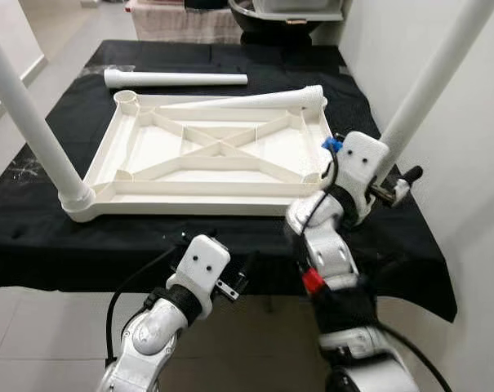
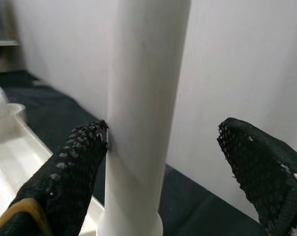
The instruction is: Building children table
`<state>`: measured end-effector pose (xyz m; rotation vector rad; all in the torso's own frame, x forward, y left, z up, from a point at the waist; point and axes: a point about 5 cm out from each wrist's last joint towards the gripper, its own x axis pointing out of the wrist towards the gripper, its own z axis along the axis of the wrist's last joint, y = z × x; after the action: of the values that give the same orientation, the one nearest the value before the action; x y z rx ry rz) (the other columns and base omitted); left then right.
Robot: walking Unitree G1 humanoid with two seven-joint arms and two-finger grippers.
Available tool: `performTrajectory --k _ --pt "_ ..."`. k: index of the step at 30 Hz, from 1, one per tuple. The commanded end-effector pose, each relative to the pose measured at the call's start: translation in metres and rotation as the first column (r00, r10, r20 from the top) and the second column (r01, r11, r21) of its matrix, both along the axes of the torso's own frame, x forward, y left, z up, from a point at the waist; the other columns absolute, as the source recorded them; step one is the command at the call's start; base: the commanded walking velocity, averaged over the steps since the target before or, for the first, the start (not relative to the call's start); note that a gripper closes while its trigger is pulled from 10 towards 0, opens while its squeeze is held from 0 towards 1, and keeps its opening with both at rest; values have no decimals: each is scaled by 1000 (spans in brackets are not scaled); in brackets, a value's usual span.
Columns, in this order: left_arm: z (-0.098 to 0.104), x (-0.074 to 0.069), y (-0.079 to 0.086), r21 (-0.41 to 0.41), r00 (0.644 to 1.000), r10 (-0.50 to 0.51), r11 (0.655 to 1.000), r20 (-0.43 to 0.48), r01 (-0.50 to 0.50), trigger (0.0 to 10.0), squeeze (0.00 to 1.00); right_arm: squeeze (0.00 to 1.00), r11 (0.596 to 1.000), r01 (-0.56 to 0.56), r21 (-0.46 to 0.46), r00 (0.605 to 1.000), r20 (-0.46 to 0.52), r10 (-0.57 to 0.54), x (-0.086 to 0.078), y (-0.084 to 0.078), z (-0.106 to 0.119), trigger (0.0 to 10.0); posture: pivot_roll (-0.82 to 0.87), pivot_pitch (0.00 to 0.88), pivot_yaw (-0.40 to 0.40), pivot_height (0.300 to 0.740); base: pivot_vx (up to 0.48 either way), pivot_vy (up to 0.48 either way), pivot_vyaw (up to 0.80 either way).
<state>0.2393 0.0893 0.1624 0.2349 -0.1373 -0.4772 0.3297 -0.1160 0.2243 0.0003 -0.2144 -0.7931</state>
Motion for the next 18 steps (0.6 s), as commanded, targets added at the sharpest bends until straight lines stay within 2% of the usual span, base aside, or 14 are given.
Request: performTrajectory --k 1,2,4,8,10,13,14,16,18 --pt "-5 0 1 7 1000 -1 1000 -14 1 10000 0 0 999 -39 -19 999 1 39 -3 4 1 10000 70 151 -44 740 0 0 0" --pt "-4 1 1 3 1000 -1 1000 -9 1 10000 0 0 992 -114 -46 993 9 114 -7 6 1 10000 68 150 -47 740 0 0 0" --pt "-4 1 1 2 1000 -1 1000 -8 1 10000 0 0 989 -135 -54 991 11 136 -8 7 1 10000 68 150 -47 740 0 0 0" --pt "-5 2 1 7 1000 1 1000 -9 -1 10000 0 0 934 -348 -79 937 -36 346 -18 7 -8 10000 60 146 -47 740 0 0 0" --pt "-5 2 1 6 1000 1 1000 -9 -1 10000 0 0 922 -377 -91 926 -43 374 -19 7 -9 10000 60 146 -47 740 0 0 0" --pt "-5 1 0 -4 1000 1 1000 -12 -1 10000 0 0 863 -490 -124 872 -86 483 -25 -6 -19 10000 60 143 -48 740 0 0 0" --pt "-5 1 0 -4 1000 1 1000 -12 -1 10000 0 0 863 -490 -124 872 -86 483 -25 -6 -19 10000 60 143 -48 740 0 0 0" --pt "-6 0 1 -6 1000 0 1000 -16 0 10000 0 0 859 -495 -129 867 -138 479 -31 -22 -30 10000 57 138 -47 740 0 0 0" --pt "-6 -1 0 -4 1000 -3 1000 -19 3 10000 0 0 863 -490 -126 869 -155 470 -34 -28 -34 10000 58 137 -46 740 0 0 0"
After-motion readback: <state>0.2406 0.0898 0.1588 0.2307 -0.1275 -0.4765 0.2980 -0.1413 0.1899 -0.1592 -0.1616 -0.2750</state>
